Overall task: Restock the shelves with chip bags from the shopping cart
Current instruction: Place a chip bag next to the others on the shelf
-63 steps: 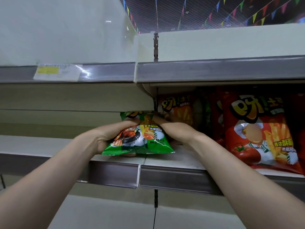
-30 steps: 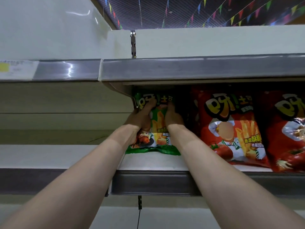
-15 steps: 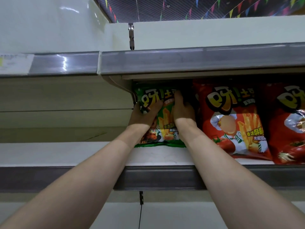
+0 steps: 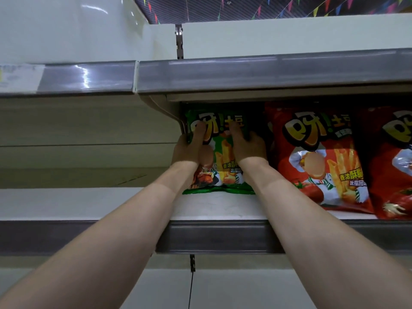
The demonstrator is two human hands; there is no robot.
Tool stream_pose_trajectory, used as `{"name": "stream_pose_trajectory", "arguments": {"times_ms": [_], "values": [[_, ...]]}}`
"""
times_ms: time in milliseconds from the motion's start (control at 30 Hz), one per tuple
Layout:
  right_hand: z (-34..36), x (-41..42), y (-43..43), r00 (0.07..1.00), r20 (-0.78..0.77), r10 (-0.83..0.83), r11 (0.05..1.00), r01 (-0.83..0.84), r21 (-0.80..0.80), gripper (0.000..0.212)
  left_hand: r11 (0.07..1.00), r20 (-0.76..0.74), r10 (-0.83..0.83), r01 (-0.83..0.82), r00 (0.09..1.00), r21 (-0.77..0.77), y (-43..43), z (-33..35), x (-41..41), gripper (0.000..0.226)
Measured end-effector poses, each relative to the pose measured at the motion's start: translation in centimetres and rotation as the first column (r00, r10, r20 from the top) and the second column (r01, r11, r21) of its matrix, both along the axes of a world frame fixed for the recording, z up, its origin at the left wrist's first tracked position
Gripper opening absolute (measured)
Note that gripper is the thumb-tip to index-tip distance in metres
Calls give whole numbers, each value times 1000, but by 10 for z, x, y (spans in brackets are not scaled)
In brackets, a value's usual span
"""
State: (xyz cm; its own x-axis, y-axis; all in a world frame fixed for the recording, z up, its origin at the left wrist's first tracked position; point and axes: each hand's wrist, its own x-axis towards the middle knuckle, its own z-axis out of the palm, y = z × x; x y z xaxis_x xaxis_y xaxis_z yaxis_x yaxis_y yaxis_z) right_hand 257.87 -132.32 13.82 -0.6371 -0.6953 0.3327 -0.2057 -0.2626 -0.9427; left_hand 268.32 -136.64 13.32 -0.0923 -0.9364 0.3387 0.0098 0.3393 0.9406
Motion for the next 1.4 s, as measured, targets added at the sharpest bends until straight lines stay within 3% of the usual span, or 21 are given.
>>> {"name": "stream_pose_trajectory", "arguments": {"times_ms": [100,200,333,467,667,800,867,967,1067,1133,1233,1300,1400], "values": [[0,0,-2,1000,6,5,1000,-5,-11,63,994,-59,-57,62,997,87,-2,3,1,66],[-1,0,-3,1000,4,15,1000,-15,2,64,998,-35,-16,18,999,58,-5,3,2,62],[-1,2,-2,1000,0,3,999,-3,-38,57,995,0,-67,67,998,73,-2,1,1,77],[-2,5,2,999,-19,27,999,-28,-39,61,989,59,-54,45,997,139,1,-9,-1,61],[-6,3,4,986,-167,-13,1000,16,15,62,1000,105,22,-23,994,9,11,-11,-6,69],[-8,1,3,973,-226,-46,998,56,39,61,999,179,37,-43,983,31,13,-9,-5,54],[-9,2,4,954,-287,-82,995,93,27,60,992,250,-37,6,968,126,14,-9,-4,53],[-7,4,9,867,-468,-169,984,175,-31,61,996,159,61,-70,985,50,24,-2,-1,83],[-6,11,25,668,-697,-262,964,217,-154,56,986,82,159,-162,984,30,31,3,3,102],[-8,17,36,568,-774,-280,960,174,-219,48,978,95,204,-208,974,26,36,5,11,83],[-13,32,53,457,-883,-105,990,132,-49,40,957,102,288,-291,952,17,37,8,29,52],[-15,45,66,387,-922,-16,994,107,27,39,942,69,330,-333,942,42,39,8,43,44],[-17,67,76,356,-935,9,1000,9,14,41,923,6,375,-374,927,87,54,9,68,36]]}}
